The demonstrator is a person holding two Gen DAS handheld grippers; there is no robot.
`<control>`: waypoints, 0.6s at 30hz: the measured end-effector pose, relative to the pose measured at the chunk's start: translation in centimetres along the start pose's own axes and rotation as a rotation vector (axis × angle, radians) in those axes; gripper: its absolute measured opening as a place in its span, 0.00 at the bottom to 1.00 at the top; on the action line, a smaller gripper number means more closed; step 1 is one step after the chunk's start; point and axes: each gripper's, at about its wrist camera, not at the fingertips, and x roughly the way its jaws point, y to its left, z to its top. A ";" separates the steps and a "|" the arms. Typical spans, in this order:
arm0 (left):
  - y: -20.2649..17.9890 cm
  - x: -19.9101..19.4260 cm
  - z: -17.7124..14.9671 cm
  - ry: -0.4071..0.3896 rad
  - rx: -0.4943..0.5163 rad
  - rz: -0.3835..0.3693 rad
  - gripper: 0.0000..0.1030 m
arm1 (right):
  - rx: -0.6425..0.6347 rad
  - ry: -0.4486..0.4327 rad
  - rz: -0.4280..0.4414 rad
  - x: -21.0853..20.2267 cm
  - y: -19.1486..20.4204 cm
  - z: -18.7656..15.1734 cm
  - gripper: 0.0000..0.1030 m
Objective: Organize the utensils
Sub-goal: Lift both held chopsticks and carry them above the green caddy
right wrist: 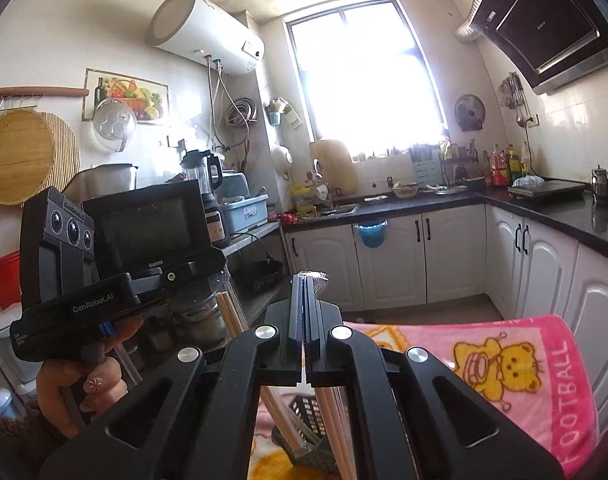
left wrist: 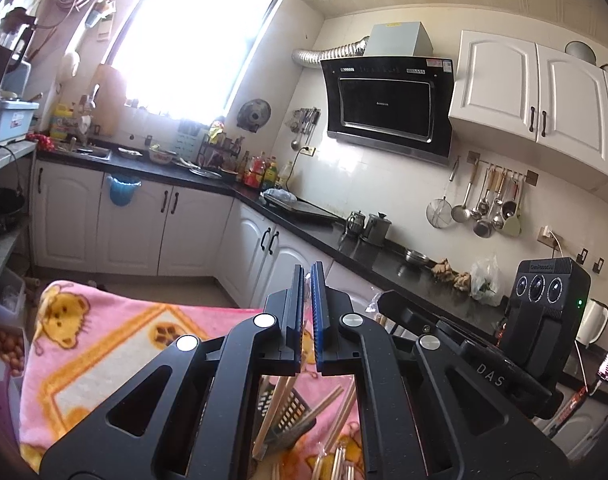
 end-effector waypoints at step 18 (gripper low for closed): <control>3.4 3.2 0.1 0.011 -0.023 0.094 0.02 | 0.001 -0.028 -0.039 4.1 -2.3 1.5 0.01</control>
